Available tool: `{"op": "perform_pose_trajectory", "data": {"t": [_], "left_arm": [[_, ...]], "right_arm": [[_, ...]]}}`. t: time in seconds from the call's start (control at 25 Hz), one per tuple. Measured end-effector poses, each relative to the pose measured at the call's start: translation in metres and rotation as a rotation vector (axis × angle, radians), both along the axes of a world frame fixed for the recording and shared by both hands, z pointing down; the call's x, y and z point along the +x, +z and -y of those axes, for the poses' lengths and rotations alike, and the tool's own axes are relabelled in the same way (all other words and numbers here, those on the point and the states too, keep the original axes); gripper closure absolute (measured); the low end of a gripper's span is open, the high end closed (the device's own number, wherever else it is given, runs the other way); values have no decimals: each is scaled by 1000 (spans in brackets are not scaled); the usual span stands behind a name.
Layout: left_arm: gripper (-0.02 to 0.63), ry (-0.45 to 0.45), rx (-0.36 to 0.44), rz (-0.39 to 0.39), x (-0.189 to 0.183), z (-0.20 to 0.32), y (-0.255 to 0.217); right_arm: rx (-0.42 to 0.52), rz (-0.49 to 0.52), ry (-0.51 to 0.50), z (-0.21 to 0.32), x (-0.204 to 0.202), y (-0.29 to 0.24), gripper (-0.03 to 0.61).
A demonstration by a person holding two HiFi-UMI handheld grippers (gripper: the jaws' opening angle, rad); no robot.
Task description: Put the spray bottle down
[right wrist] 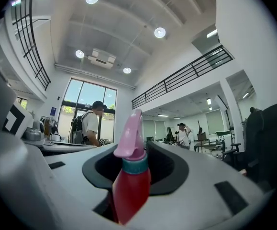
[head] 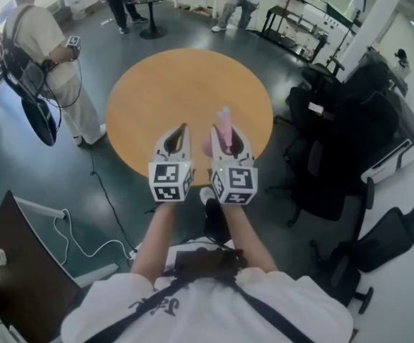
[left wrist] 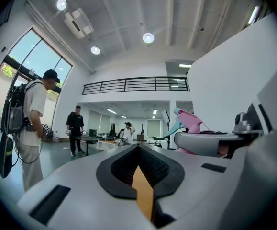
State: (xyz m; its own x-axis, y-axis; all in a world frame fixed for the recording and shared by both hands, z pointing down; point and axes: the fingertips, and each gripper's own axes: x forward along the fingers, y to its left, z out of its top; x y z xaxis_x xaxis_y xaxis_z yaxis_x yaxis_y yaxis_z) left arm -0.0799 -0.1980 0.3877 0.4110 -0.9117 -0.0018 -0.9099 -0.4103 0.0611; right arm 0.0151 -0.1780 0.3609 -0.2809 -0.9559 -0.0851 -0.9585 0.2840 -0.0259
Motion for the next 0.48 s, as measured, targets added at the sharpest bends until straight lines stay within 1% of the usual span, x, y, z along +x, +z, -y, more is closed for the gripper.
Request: {"op": "perform_pose_trajectory", "data": {"t": [0.12, 0.24, 0.32, 0.48], "left_arm": [[611, 10, -19, -11, 6, 30, 5], [611, 27, -9, -22, 19, 57, -7], [611, 29, 0, -17, 26, 75, -13], [611, 24, -7, -1, 46, 125, -2]], "right_arm": [[-13, 0, -15, 32, 4, 7, 425], [-15, -12, -24, 62, 12, 0, 423], [-20, -5, -32, 82, 16, -2, 425], [-27, 3, -35, 135, 37, 7, 423]]}}
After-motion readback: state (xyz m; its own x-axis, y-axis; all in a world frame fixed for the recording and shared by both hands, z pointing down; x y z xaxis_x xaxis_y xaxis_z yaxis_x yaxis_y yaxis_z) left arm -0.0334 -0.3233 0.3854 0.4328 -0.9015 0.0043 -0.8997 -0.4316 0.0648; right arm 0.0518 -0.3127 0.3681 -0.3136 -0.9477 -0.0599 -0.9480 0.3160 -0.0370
